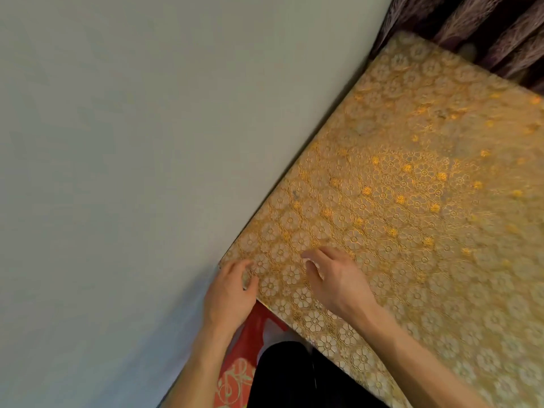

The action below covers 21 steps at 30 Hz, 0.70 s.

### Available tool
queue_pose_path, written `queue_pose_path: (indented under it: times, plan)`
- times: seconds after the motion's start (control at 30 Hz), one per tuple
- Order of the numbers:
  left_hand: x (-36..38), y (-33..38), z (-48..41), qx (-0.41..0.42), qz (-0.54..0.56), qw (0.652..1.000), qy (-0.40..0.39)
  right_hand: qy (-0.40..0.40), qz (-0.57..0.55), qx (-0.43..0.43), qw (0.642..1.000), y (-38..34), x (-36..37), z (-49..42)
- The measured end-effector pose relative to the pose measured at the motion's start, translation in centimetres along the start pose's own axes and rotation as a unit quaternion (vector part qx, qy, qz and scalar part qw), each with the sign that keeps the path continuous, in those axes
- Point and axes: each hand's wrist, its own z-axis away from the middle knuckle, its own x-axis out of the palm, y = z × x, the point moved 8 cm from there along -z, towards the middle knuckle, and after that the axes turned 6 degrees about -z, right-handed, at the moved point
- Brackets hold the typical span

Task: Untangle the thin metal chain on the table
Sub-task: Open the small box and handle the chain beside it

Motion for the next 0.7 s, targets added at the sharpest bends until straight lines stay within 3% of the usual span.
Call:
queue_pose_path:
  times: [0.27, 0.57, 0.7]
  plan:
    - [3.8, -1.4, -2.2, -0.054, 0.021, 0.994, 0.096, 0.078, 0.083, 0.006, 0.993, 5.8, 4.4, -1.2]
    - [3.6, -2.6, -3.8, -0.038, 0.027, 0.988, 0.148, -0.014, 0.164, -0.007, 0.986, 8.4, 8.3, 0.3]
    - [3.5, -2.7, -4.3, -0.04, 0.015, 0.989, 0.139, -0.018, 0.181, -0.004, 0.983, 8.7, 8.4, 0.1]
